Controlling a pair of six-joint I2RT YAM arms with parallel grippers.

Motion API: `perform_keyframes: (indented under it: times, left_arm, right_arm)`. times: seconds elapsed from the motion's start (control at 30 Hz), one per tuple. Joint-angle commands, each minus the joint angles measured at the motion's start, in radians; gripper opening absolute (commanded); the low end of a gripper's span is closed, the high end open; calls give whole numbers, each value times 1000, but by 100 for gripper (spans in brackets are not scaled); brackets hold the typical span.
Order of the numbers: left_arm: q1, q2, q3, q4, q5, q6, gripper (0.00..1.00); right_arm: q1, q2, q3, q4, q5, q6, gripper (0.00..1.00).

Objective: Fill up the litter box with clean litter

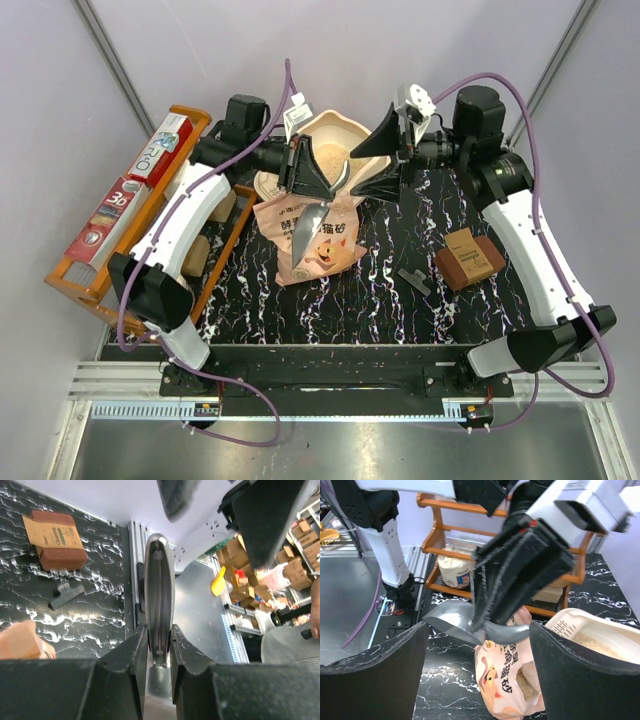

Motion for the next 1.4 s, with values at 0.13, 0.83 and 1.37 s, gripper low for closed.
perform_keyframes:
  times: [0.13, 0.83, 1.37]
  left_arm:
    - [0, -108, -241, 1069, 170, -849, 0]
    - [-16, -171, -323, 1113, 112, -815, 0]
    - [-12, -151, -175, 593, -115, -343, 0]
  right_arm:
    - [58, 15, -60, 180, -42, 54, 86]
    - [55, 7, -178, 495, 179, 477, 77]
    - [57, 48, -156, 483, 64, 522, 0]
